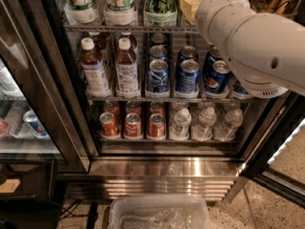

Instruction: Pick orange can from top shelf of fridge

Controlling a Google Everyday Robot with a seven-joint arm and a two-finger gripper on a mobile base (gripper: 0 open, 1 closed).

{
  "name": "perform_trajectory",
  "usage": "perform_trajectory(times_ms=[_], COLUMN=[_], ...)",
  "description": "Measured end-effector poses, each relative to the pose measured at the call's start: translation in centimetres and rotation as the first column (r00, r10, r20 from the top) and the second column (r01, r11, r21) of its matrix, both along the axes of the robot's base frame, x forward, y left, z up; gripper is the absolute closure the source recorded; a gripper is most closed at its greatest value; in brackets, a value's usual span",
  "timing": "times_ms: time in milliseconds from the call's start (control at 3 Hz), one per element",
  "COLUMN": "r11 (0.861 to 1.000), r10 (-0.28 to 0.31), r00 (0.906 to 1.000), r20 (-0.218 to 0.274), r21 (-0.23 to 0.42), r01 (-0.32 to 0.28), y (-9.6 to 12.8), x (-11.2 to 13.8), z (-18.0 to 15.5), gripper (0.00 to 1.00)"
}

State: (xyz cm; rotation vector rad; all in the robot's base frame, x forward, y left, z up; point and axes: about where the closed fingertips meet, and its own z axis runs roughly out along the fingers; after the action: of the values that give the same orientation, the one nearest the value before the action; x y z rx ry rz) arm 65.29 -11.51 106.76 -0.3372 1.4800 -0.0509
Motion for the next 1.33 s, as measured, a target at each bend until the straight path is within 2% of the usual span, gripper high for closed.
perform_trajectory(times_ms=[333,667,1000,1333], r11=[1.0,1.0,1.0,0.997], r10=[0.0,0.0,0.007,-0.011], r00=[1.0,1.0,0.9995,0.9919], r20=[0.0,0.0,0.031,0.126], r21=[0.0,0.0,0.024,0.072], r01=[0.0,0.0,-0.007,0.002], y=[0.0,0.0,0.3,-1.1], x=[0.0,0.0,-0.2,-1.4], z=[0.0,0.0,1.8,6.6], gripper=[1.0,1.0,1.0,1.0])
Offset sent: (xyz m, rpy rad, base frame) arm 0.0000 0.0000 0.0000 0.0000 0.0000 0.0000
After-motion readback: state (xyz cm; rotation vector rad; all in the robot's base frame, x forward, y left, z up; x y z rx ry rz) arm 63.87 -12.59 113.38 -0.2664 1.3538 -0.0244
